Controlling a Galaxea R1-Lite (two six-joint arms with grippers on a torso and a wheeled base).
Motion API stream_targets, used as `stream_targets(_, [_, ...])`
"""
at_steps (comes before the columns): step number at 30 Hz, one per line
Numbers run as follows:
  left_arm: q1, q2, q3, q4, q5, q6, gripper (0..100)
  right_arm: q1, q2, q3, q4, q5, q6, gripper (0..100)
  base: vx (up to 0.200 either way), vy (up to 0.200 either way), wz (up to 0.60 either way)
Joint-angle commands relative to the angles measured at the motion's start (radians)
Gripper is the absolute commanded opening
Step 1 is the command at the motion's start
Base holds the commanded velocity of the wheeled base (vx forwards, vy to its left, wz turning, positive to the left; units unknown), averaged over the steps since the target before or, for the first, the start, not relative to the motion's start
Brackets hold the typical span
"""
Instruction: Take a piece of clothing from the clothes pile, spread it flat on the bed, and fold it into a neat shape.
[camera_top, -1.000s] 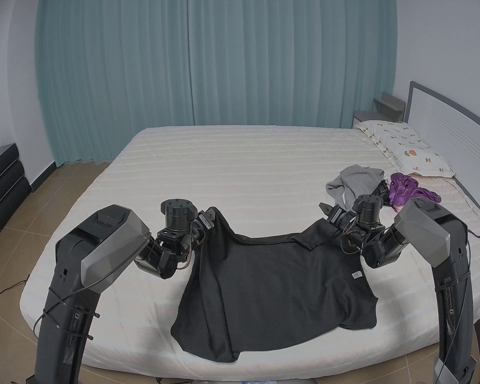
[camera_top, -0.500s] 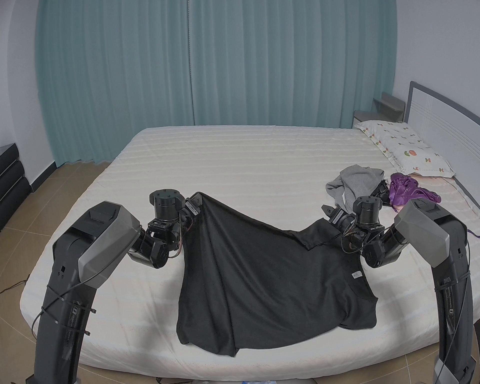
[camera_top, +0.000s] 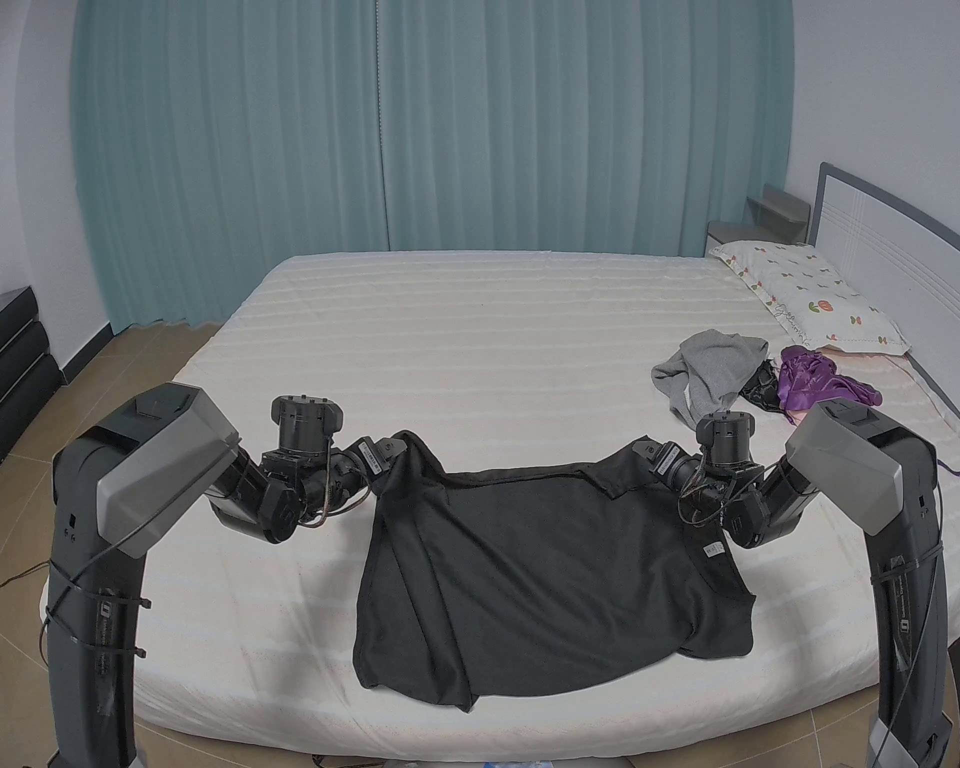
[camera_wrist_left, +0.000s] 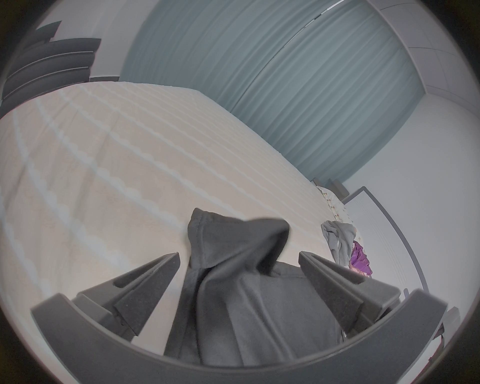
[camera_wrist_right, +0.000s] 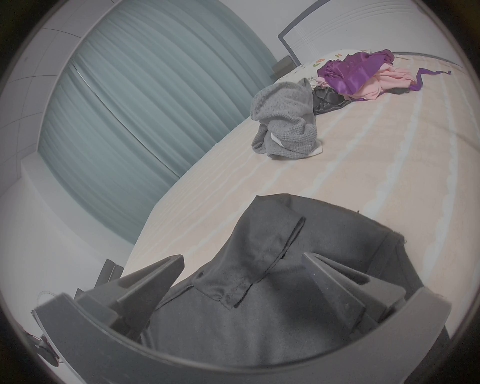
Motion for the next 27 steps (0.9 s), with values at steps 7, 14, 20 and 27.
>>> stream_targets(7, [0.023, -0.14, 0.148, 0.088, -0.092, 0.0, 100, 0.011, -0.014, 0.0, 0.065, 0.002, 0.018, 100, 0.0, 0.0, 0.0])
stream_targets(14, [0.036, -0.207, 0.275, 0.032, -0.105, -0.078, 100, 0.02, -0.014, -0.003, 0.071, 0.027, 0.027, 100, 0.0, 0.0, 0.0])
stream_targets(20, [0.026, -0.258, 0.416, -0.113, -0.046, -0.333, 100, 0.02, -0.003, -0.057, 0.169, 0.036, 0.029, 100, 0.0, 0.0, 0.0])
stream_targets(27, [0.03, -0.264, 0.571, -0.307, -0.034, -0.417, 100, 0.029, 0.042, -0.135, 0.237, 0.044, 0.03, 100, 0.0, 0.0, 0.0])
